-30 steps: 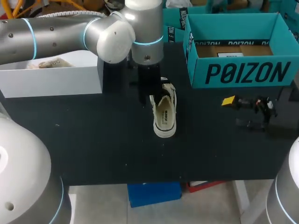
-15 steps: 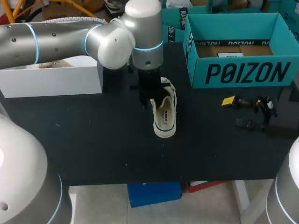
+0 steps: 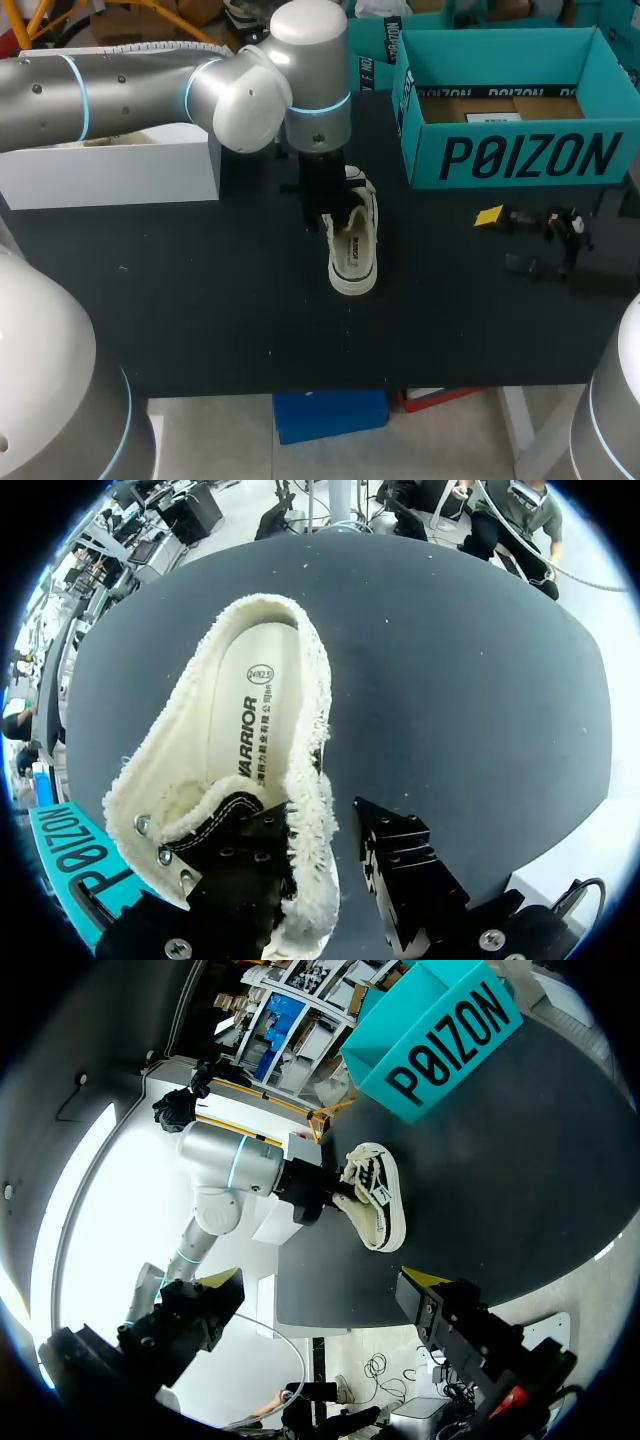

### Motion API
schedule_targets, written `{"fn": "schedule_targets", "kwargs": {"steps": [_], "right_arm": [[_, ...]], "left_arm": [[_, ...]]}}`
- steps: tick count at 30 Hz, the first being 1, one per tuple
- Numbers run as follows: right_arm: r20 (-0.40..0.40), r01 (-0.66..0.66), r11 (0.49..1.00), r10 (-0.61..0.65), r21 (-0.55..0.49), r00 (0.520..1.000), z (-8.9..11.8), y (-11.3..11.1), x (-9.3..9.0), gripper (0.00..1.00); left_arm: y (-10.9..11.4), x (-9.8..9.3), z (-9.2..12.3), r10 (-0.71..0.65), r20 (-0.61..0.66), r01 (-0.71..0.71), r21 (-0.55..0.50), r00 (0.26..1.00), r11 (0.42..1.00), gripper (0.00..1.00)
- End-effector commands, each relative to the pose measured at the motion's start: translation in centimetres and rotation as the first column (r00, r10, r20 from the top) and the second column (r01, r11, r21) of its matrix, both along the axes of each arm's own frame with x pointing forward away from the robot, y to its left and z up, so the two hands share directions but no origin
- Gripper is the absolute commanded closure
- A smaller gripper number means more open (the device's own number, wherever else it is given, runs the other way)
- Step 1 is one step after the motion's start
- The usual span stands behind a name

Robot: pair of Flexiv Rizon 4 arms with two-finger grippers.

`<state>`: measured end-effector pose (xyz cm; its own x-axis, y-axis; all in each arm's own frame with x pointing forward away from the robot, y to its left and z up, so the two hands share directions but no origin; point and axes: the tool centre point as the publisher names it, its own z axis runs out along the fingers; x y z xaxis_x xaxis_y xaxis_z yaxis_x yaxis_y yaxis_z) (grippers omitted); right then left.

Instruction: Take the shoe out of the shoebox, open the shoe tongue, remove and reinsert the insole, then place the shoe into the shoebox

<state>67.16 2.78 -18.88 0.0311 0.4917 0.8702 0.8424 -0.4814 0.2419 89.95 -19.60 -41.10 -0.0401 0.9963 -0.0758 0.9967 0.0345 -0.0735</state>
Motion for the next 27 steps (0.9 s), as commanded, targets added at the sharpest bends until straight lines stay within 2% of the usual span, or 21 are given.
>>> {"fn": "schedule_targets", "kwargs": {"steps": [1,3,4,5,6,12,19,23,27], "right_arm": [[-0.001,0.0,1.0,0.0,0.0,1.0,0.0,0.0,0.0,0.0],[-0.001,0.0,1.0,0.0,0.0,1.0,0.0,0.0,0.0,0.0],[-0.001,0.0,1.0,0.0,0.0,1.0,0.0,0.0,0.0,0.0],[-0.001,0.0,1.0,0.0,0.0,1.0,0.0,0.0,0.0,0.0],[-0.001,0.0,1.0,0.0,0.0,1.0,0.0,0.0,0.0,0.0],[-0.001,0.0,1.0,0.0,0.0,1.0,0.0,0.0,0.0,0.0],[-0.001,0.0,1.0,0.0,0.0,1.0,0.0,0.0,0.0,0.0],[-0.001,0.0,1.0,0.0,0.0,1.0,0.0,0.0,0.0,0.0],[-0.001,0.0,1.0,0.0,0.0,1.0,0.0,0.0,0.0,0.0]], "left_arm": [[-0.5,0.1,-0.6,0.001,-0.008,-0.001,0.0,1.0,1.0,0.67],[-0.6,0.1,-0.7,0.0,-0.01,0.0,-0.001,1.0,1.0,0.69],[-0.6,0.0,-0.8,0.0,-0.011,0.0,-0.001,1.0,1.0,0.73],[-0.7,0.0,-0.8,-0.007,-0.012,0.007,0.006,1.0,1.0,0.84],[-0.7,0.0,-0.9,-0.009,-0.012,0.009,0.007,1.0,1.0,1.0],[-0.5,-0.1,-0.9,-0.017,-0.012,0.017,0.012,1.0,1.0,1.0],[-0.5,-0.5,1.1,-0.033,-0.008,0.033,-0.016,0.999,0.999,1.0],[-0.8,-0.6,3.4,-0.043,-0.008,0.043,-0.036,0.999,0.998,1.0],[-1.3,-0.8,6.7,-0.064,0.006,0.064,-0.046,0.998,0.997,1.0]]}}
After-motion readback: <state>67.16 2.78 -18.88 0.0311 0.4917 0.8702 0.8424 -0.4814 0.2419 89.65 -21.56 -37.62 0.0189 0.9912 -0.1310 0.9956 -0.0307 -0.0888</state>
